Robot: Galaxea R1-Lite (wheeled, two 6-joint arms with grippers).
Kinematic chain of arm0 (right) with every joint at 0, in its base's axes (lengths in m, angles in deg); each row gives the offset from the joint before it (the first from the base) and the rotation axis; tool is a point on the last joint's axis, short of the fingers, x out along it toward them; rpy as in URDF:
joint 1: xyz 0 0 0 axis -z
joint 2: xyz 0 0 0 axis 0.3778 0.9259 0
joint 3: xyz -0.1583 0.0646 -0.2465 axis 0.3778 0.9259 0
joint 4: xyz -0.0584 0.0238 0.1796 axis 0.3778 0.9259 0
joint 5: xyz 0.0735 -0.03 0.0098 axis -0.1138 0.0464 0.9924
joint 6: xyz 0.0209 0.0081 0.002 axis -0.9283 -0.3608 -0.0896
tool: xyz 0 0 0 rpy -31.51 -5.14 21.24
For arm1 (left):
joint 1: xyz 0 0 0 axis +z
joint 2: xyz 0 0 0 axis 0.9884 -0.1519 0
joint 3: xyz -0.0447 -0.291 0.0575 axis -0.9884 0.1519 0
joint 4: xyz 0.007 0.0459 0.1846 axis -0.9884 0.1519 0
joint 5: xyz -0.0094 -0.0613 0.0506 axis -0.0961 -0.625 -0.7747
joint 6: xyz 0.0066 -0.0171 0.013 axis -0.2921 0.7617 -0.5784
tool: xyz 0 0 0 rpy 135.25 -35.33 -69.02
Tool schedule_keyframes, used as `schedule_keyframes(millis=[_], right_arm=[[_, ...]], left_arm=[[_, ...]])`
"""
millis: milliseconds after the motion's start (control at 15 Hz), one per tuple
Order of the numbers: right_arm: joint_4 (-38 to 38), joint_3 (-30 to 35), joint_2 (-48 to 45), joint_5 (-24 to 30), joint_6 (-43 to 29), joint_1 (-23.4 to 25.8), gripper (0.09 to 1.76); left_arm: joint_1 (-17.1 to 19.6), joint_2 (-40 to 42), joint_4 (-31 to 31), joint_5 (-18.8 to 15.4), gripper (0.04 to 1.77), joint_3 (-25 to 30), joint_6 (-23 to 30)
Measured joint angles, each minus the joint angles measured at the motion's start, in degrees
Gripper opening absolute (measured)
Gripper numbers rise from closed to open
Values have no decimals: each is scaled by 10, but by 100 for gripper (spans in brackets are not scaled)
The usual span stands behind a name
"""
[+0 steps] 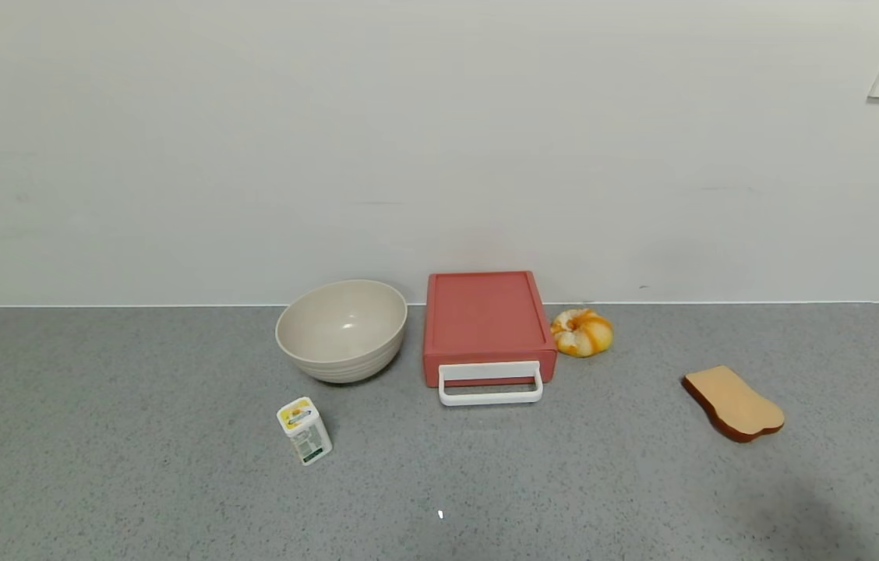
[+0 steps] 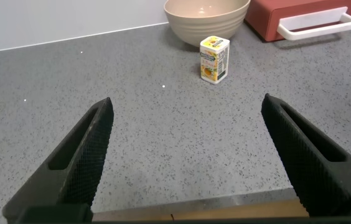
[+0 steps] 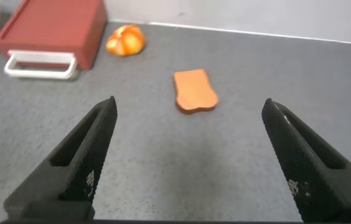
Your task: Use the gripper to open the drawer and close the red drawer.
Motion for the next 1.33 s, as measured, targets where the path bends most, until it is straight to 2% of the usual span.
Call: schedule_keyframes(millis=[267,600,800,1067,1333], right_arm=[[55,35,-143,1,-1,45,171],[144,51,-281,1,-1,53,171],[158,76,-343,1,1,55,171],[130,133,-396,-3,0,55,171],[9,212,-410,-3,0,55,171]], left_arm=[[0,0,0,0,172,0,0],[0,0,0,0,172,0,0],[0,0,0,0,172,0,0],[0,0,0,0,172,0,0],[0,0,0,0,172,0,0]])
